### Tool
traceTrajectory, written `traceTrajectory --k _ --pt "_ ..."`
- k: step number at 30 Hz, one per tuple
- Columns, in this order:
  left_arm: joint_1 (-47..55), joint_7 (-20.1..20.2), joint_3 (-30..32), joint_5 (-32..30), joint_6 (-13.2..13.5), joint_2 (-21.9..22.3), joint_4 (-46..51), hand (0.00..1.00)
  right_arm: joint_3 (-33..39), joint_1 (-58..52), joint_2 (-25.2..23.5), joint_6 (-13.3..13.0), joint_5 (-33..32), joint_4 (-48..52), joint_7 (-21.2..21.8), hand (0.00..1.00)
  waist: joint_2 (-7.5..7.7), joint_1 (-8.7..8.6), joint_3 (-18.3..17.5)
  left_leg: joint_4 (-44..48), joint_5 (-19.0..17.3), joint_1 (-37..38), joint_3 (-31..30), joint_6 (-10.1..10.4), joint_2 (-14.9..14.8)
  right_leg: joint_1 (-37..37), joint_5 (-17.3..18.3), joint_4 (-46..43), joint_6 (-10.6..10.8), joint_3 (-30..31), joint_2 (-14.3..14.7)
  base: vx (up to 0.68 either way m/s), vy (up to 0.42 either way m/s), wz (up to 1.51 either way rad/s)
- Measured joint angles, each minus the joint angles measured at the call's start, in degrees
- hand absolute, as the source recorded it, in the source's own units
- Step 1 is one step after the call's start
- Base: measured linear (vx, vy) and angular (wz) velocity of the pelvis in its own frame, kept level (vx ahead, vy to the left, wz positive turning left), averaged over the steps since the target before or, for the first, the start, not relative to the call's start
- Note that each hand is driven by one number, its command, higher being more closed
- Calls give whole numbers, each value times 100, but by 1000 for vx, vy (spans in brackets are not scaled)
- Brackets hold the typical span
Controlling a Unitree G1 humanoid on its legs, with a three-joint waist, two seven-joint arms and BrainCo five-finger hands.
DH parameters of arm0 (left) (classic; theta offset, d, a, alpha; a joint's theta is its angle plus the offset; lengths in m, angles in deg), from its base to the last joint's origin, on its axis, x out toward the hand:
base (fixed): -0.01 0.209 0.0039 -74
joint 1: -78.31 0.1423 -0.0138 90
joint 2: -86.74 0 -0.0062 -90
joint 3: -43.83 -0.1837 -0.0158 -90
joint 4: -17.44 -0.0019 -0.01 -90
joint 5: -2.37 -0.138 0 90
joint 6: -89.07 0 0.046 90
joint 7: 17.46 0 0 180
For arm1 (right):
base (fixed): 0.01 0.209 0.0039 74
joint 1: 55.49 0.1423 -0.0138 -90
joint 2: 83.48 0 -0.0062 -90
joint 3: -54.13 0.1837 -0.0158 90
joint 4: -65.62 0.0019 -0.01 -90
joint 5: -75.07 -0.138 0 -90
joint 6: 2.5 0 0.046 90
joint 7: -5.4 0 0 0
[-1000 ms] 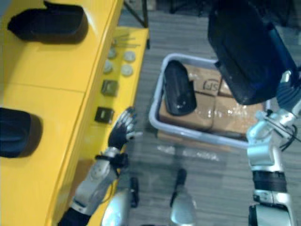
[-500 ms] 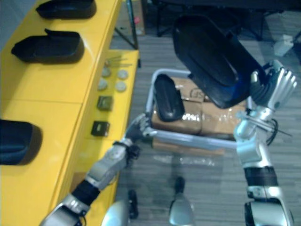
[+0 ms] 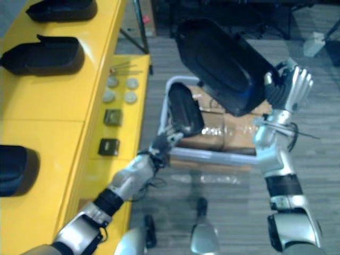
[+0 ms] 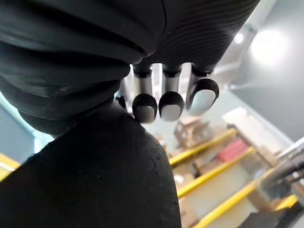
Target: Walk over and take plastic housings, then place them on the shelf
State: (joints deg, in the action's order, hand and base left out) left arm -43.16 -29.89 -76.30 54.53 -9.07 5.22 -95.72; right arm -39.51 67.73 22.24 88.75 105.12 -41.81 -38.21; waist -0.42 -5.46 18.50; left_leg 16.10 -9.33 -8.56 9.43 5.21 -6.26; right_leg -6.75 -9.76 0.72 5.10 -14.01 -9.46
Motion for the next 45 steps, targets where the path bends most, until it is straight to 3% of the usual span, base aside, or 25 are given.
traceTrajectory --k 6,14,26,29,38,39,45 --pt "21 -47 2 135 99 246 -324 0 -49 13 -219 -21 2 -122 0 100 1 12 0 31 5 -29 -79 -5 -8 40 0 0 0 -51 31 -32 -12 6" --pt "185 -39 2 125 514 411 -457 0 -321 -29 -534 -108 11 -116 119 100 2 21 1 27 3 41 -66 -5 -21 97 0 1 0 -33 44 -3 0 0" --pt "155 6 -35 580 1446 648 -498 0 -821 -513 -985 -162 253 -109 377 100 3 24 1 30 3 60 -64 -4 -31 116 0 -1 0 -27 52 0 0 0" --pt "129 6 -39 665 1643 695 -482 0 -927 -631 -1114 -274 287 -109 378 100 4 25 2 30 3 65 -68 -4 -31 145 0 -1 0 -28 51 0 0 0" --pt "107 -124 -195 816 1695 710 -395 0 -1149 -823 -1392 -339 285 -110 383 100 58 53 12 26 1 104 -65 -4 -49 195 1 3 -1 -26 53 -11 -1 0" --pt "106 -206 -218 815 1695 710 -395 100 -1177 -824 -1392 -339 283 -110 375 100 81 54 16 26 1 119 -64 -4 -54 195 1 4 -1 -25 53 0 0 0" --pt "107 -544 -271 823 1792 712 -396 100 -1279 -903 -1475 -341 224 -83 354 100 193 54 10 21 2 149 -53 -3 -62 203 1 13 -1 -15 53 0 0 0"
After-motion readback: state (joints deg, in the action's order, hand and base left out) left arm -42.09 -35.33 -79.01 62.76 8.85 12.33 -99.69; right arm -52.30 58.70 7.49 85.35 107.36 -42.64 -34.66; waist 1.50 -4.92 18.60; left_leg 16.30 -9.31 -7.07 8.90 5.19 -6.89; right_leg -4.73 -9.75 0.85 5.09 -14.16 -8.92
